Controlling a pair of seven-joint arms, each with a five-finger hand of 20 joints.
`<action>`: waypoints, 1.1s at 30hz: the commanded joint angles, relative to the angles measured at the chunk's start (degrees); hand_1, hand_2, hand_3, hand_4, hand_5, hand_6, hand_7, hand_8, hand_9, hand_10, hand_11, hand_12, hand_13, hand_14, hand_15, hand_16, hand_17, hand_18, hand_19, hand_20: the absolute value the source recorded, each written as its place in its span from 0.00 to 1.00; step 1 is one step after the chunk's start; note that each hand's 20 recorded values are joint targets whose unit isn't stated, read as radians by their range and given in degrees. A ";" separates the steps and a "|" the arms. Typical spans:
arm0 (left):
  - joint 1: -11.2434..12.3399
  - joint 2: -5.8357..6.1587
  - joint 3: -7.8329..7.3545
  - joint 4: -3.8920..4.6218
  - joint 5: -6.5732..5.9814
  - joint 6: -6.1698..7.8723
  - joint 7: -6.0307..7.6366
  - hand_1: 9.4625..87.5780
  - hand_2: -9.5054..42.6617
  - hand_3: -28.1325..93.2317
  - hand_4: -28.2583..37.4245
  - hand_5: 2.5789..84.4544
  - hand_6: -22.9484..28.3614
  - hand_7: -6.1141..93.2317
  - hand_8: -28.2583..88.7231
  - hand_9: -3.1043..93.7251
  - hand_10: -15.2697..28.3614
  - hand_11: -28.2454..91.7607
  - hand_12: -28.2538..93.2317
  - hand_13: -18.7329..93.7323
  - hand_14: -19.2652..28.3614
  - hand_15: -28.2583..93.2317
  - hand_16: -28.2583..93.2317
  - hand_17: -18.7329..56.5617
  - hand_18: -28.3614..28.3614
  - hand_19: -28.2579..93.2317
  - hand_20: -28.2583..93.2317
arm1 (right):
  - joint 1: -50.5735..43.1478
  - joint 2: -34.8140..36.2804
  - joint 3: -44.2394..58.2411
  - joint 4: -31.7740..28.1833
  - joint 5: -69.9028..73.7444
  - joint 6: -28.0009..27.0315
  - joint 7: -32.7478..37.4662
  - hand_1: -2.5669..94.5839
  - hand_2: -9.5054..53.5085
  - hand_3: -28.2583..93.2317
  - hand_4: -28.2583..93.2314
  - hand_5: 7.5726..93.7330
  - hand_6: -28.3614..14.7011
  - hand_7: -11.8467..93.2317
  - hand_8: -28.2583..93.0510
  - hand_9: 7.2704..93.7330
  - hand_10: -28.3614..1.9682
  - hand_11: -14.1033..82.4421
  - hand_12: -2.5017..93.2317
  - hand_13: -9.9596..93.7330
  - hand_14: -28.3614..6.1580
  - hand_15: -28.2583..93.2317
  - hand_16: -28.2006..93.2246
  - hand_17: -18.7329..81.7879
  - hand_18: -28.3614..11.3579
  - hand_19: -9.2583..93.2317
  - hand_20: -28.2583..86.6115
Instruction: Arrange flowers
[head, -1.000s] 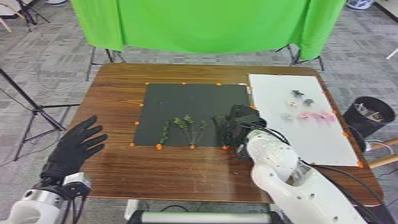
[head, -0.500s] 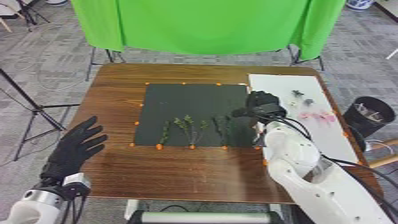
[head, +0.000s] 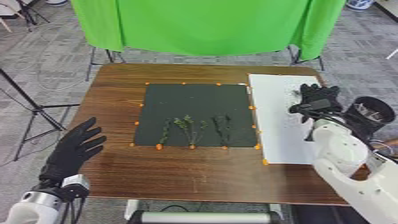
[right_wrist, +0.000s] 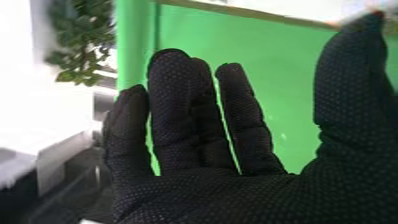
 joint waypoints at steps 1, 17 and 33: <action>0.95 0.78 0.86 -0.31 -1.05 1.79 1.56 0.22 0.15 0.81 0.06 0.29 0.50 0.27 0.15 0.29 0.63 0.40 0.36 0.35 0.75 0.48 0.23 0.12 0.90 0.59 0.30 | -4.39 1.20 4.57 -1.31 3.21 -5.59 -2.77 0.29 0.00 0.97 0.00 0.33 0.54 0.44 0.11 0.40 0.51 0.42 0.25 0.54 0.52 0.84 0.41 0.39 0.15 0.87 0.68; 1.26 -0.17 -0.16 -0.74 -0.58 1.03 0.76 0.22 0.16 0.81 0.07 0.29 0.50 0.27 0.15 0.29 0.63 0.40 0.36 0.35 0.75 0.48 0.23 0.12 0.90 0.59 0.30 | -3.28 -0.10 3.98 -2.51 0.48 -7.04 -8.92 0.29 0.00 0.97 0.00 0.34 0.53 0.45 0.12 0.40 0.57 0.45 0.28 0.54 0.52 0.85 0.41 0.37 0.16 0.85 0.69; -0.17 0.01 0.18 -0.13 0.04 -0.31 -0.53 0.22 0.16 0.81 0.07 0.30 0.50 0.27 0.15 0.29 0.63 0.40 0.36 0.35 0.75 0.48 0.23 0.12 0.90 0.59 0.30 | 0.53 1.39 -4.76 1.82 -5.38 -2.32 -7.57 0.32 0.00 0.97 0.00 0.41 0.61 0.56 0.08 0.44 0.55 0.70 0.33 0.58 0.57 0.88 0.44 0.41 0.21 0.88 0.68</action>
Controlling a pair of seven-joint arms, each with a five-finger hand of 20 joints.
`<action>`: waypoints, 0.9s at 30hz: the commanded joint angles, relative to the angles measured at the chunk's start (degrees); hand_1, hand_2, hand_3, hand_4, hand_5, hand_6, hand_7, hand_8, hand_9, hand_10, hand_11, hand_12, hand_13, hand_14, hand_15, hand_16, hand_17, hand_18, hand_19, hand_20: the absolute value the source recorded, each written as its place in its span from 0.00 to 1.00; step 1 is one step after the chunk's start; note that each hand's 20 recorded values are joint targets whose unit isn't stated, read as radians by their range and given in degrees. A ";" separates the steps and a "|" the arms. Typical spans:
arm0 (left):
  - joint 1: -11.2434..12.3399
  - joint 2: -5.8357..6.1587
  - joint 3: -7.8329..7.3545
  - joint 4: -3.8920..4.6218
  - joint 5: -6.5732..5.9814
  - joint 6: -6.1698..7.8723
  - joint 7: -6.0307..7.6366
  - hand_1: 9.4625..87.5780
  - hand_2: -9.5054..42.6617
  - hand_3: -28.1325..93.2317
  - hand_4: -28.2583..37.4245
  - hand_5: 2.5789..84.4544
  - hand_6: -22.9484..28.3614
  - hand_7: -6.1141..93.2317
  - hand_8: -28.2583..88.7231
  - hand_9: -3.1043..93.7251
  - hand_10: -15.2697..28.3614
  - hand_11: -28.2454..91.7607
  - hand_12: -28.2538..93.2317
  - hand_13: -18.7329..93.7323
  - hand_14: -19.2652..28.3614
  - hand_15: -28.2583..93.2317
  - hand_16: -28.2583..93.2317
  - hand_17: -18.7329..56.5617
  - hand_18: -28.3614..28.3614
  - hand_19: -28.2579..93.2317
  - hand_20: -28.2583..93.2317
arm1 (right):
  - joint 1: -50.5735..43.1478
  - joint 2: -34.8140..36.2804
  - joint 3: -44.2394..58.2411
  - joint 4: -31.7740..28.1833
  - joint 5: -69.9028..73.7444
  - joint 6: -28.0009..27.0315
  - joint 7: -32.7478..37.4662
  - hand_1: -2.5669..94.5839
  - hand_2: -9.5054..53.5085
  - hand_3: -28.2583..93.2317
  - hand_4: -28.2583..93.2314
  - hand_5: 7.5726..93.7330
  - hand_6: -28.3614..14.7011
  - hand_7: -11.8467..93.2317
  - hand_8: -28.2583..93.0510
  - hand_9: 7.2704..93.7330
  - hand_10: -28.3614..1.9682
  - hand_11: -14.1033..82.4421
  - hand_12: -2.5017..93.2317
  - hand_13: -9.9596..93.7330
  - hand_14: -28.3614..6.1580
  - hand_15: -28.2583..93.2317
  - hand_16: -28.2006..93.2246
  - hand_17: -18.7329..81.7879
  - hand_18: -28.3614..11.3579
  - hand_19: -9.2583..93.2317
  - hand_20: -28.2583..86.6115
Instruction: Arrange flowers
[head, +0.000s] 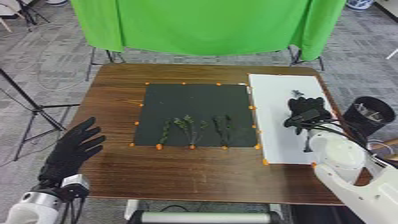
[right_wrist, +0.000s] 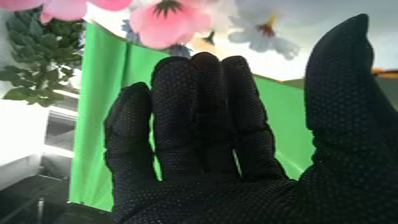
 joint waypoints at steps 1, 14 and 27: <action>-0.29 -0.13 0.05 0.23 0.37 -1.10 -0.78 0.22 0.16 0.81 0.07 0.30 0.50 0.27 0.15 0.29 0.63 0.40 0.36 0.35 0.75 0.48 0.23 0.12 0.90 0.59 0.30 | 2.55 1.31 -4.95 2.65 -4.82 5.48 0.78 0.32 0.00 0.97 0.00 0.42 0.63 0.57 0.08 0.45 0.56 0.71 0.34 0.59 0.58 0.88 0.45 0.41 0.22 0.88 0.68; -0.90 -0.10 0.01 0.52 0.67 -1.70 -1.60 0.22 0.17 0.81 0.07 0.30 0.50 0.27 0.15 0.29 0.63 0.40 0.36 0.35 0.75 0.48 0.23 0.12 0.90 0.59 0.30 | 5.64 2.79 -10.95 6.86 -9.28 19.29 1.52 0.51 0.00 0.92 0.00 0.71 0.73 0.60 0.24 0.82 0.72 0.52 0.58 0.77 0.64 0.86 0.50 0.52 0.20 0.96 0.66; -0.80 0.79 -1.19 0.30 0.73 -1.72 -1.51 0.22 0.17 0.81 0.07 0.30 0.50 0.27 0.15 0.29 0.63 0.40 0.36 0.35 0.75 0.48 0.23 0.12 0.91 0.59 0.30 | 13.22 -4.35 -14.51 1.69 -6.22 22.65 -4.83 0.50 0.00 0.93 0.00 0.72 0.73 0.59 0.25 0.83 0.72 0.50 0.60 0.77 0.64 0.86 0.51 0.53 0.20 0.97 0.66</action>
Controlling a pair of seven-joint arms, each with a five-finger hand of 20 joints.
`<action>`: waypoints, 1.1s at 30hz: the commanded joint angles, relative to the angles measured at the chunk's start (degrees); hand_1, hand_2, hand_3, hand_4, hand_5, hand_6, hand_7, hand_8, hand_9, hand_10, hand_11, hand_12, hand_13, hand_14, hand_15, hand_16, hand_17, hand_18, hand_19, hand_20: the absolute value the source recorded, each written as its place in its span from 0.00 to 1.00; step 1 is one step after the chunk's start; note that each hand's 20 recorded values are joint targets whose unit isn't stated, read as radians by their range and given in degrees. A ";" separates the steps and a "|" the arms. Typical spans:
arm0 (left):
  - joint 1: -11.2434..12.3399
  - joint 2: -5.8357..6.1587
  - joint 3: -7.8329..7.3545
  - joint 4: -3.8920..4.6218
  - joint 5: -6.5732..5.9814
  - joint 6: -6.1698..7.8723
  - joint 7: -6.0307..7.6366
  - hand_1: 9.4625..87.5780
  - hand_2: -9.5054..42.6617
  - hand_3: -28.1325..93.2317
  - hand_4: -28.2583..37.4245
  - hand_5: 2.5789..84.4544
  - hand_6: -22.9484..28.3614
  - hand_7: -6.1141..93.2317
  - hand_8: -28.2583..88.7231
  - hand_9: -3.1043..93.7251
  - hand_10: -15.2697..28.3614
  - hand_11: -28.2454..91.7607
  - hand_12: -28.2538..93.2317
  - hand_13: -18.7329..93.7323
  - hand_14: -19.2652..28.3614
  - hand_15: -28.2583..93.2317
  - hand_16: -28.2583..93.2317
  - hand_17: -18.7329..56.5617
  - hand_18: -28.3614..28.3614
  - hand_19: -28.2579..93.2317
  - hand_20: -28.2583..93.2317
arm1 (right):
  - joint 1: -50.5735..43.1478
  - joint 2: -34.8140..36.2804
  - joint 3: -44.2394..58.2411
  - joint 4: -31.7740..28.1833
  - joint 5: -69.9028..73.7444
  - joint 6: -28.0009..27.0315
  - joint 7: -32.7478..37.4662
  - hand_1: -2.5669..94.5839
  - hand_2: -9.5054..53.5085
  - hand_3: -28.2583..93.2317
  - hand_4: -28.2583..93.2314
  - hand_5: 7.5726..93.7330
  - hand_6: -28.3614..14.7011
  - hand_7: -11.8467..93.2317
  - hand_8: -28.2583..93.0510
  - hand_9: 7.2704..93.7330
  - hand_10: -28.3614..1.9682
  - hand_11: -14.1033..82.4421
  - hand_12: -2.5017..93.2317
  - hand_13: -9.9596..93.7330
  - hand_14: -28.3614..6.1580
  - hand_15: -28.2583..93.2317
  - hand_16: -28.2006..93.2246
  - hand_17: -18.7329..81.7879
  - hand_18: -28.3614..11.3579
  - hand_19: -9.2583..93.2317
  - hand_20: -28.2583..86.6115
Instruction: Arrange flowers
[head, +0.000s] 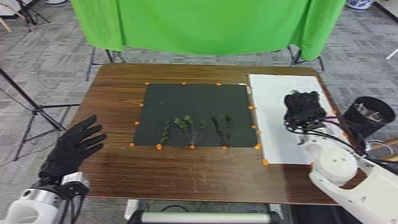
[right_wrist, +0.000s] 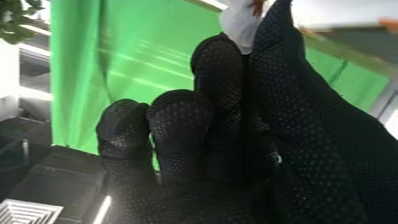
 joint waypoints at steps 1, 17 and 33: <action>0.04 0.92 -0.79 0.01 0.39 -0.68 -0.56 0.22 0.17 0.81 0.07 0.30 0.50 0.27 0.15 0.29 0.63 0.40 0.36 0.35 0.75 0.48 0.23 0.12 0.91 0.59 0.30 | 8.25 -7.21 -4.94 -3.90 1.07 3.75 -5.78 0.50 0.00 0.93 0.00 0.72 0.73 0.59 0.25 0.83 0.72 0.50 0.60 0.77 0.64 0.86 0.51 0.53 0.20 0.97 0.66; -2.08 2.90 -2.18 0.93 0.07 -0.10 -1.20 0.22 0.17 0.81 0.07 0.30 0.50 0.27 0.15 0.29 0.63 0.40 0.36 0.35 0.75 0.48 0.23 0.12 0.91 0.59 0.30 | 18.64 -28.48 -18.77 0.62 1.99 3.88 -19.45 0.50 0.00 0.93 0.00 0.72 0.74 0.59 0.25 0.83 0.72 0.49 0.60 0.77 0.64 0.86 0.51 0.52 0.20 0.97 0.67; -5.39 5.85 -0.07 2.62 -1.06 1.04 -0.32 0.21 0.17 0.81 0.06 0.30 0.50 0.27 0.15 0.28 0.63 0.40 0.36 0.35 0.75 0.48 0.23 0.12 0.90 0.59 0.30 | 23.11 -37.33 -28.52 9.34 0.24 3.45 -18.84 0.50 0.00 0.93 0.00 0.72 0.74 0.60 0.24 0.84 0.73 0.49 0.59 0.76 0.64 0.86 0.51 0.52 0.21 0.97 0.67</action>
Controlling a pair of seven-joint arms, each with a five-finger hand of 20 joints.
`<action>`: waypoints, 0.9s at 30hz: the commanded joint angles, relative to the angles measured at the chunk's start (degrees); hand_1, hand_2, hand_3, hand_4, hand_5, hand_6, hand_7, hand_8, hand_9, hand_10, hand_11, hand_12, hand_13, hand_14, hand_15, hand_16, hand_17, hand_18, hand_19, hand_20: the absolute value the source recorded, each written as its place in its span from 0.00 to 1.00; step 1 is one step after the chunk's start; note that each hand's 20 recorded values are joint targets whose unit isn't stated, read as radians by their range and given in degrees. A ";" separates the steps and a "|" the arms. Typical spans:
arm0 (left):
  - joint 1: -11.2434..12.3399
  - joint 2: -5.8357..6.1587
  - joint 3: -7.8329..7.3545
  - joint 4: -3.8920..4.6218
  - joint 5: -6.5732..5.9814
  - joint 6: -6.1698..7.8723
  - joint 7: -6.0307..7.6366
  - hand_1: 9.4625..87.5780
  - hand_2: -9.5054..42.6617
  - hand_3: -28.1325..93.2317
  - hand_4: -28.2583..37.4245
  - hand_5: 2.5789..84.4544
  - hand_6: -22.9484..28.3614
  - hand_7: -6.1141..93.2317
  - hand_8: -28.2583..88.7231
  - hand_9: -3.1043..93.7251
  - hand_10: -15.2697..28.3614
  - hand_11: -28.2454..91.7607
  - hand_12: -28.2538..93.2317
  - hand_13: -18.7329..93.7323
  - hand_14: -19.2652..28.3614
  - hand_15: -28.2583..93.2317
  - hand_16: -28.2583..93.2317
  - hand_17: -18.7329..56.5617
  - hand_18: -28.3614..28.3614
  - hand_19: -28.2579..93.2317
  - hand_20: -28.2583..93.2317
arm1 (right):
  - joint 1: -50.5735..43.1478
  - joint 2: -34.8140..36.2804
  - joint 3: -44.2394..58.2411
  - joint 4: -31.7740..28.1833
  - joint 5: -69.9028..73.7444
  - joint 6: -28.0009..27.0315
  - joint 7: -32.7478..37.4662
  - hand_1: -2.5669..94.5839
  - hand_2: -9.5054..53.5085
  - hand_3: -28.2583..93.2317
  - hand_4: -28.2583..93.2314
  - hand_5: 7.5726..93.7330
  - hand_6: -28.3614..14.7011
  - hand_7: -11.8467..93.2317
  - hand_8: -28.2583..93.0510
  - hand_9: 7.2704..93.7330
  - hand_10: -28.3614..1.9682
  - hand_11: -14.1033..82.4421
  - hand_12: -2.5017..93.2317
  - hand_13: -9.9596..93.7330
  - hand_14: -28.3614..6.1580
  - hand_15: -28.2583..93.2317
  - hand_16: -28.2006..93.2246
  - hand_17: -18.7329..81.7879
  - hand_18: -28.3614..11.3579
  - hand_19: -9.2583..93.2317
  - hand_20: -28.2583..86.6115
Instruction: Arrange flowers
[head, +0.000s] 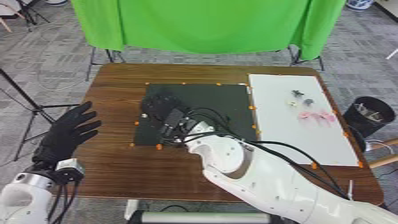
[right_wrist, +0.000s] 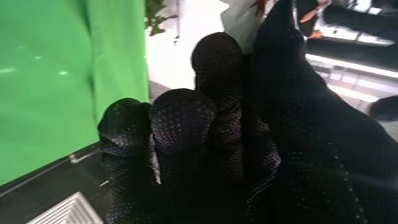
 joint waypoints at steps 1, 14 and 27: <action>-2.16 1.44 1.36 1.10 -0.59 0.42 -0.24 0.21 0.17 0.81 0.06 0.30 0.50 0.27 0.15 0.28 0.63 0.40 0.36 0.35 0.75 0.48 0.23 0.12 0.90 0.59 0.30 | 2.72 -3.25 -4.01 3.49 -1.47 0.33 2.58 0.50 0.00 0.93 0.00 0.72 0.74 0.60 0.24 0.84 0.73 0.49 0.59 0.76 0.64 0.86 0.51 0.52 0.21 0.97 0.67; -5.10 1.80 3.35 2.15 0.10 -1.15 -2.03 0.21 0.17 0.81 0.06 0.30 0.50 0.27 0.15 0.28 0.63 0.40 0.36 0.35 0.75 0.48 0.23 0.12 0.90 0.59 0.30 | 3.88 -4.74 -6.91 7.50 -2.05 -0.89 7.46 0.49 0.00 0.93 0.00 0.70 0.75 0.60 0.24 0.83 0.73 0.47 0.59 0.76 0.64 0.86 0.51 0.51 0.21 0.96 0.67; -6.73 1.50 4.31 2.61 0.70 -2.16 -3.57 0.21 0.17 0.81 0.06 0.30 0.50 0.27 0.15 0.28 0.63 0.40 0.36 0.35 0.75 0.48 0.23 0.12 0.90 0.59 0.30 | 1.94 -6.22 -4.24 5.64 -3.02 -10.85 9.68 0.36 0.00 0.89 0.00 0.65 0.72 0.52 0.23 0.72 0.66 0.61 0.38 0.70 0.61 0.88 0.50 0.48 0.21 0.94 0.68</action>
